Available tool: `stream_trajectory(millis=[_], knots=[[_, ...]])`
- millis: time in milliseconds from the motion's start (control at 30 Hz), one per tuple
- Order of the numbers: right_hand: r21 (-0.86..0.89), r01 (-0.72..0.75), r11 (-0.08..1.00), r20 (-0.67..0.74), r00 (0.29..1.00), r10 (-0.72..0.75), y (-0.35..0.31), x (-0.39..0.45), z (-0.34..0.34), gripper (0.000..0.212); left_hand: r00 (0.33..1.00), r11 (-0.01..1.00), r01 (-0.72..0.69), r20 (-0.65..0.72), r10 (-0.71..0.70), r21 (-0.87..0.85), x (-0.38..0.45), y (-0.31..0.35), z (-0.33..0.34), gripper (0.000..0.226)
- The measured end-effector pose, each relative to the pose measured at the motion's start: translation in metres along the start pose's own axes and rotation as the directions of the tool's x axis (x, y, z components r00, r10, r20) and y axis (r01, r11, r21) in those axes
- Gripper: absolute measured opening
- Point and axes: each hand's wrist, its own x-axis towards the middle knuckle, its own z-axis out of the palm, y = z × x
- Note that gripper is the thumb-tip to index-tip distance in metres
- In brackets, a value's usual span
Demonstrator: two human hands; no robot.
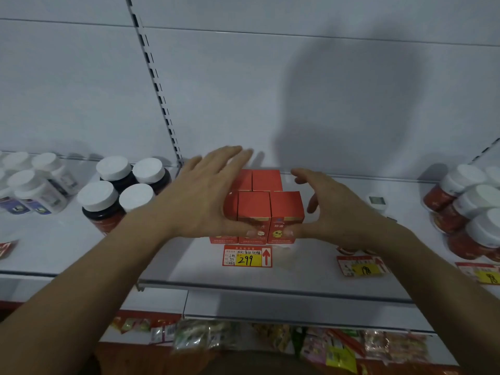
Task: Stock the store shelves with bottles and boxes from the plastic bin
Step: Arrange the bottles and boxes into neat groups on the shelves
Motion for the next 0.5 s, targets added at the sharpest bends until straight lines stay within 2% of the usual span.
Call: stream_trajectory(millis=[100, 233, 367, 500], knots=[[-0.053, -0.029, 0.998, 0.067, 0.997, 0.033, -0.002, 0.008, -0.009, 0.125, 0.990, 0.992, 0.063, 0.115, -0.076, 0.112, -0.003, -0.006, -0.014, 0.139], [-0.122, -0.002, 0.993, 0.172, 0.985, 0.023, -0.017, 0.032, -0.017, 0.136, 0.963, 0.981, 0.026, 0.259, -0.077, 0.194, 0.012, -0.007, -0.008, 0.140], [-0.227, 0.019, 0.974, 0.238, 0.971, 0.037, -0.028, 0.051, -0.016, 0.138, 0.967, 0.989, 0.002, 0.250, -0.039, 0.148, 0.025, -0.013, 0.002, 0.136], [-0.205, 0.048, 0.978, 0.190, 0.982, -0.009, -0.025, 0.052, -0.003, 0.123, 0.980, 0.998, -0.026, 0.198, 0.014, 0.058, 0.028, -0.015, 0.008, 0.122]])
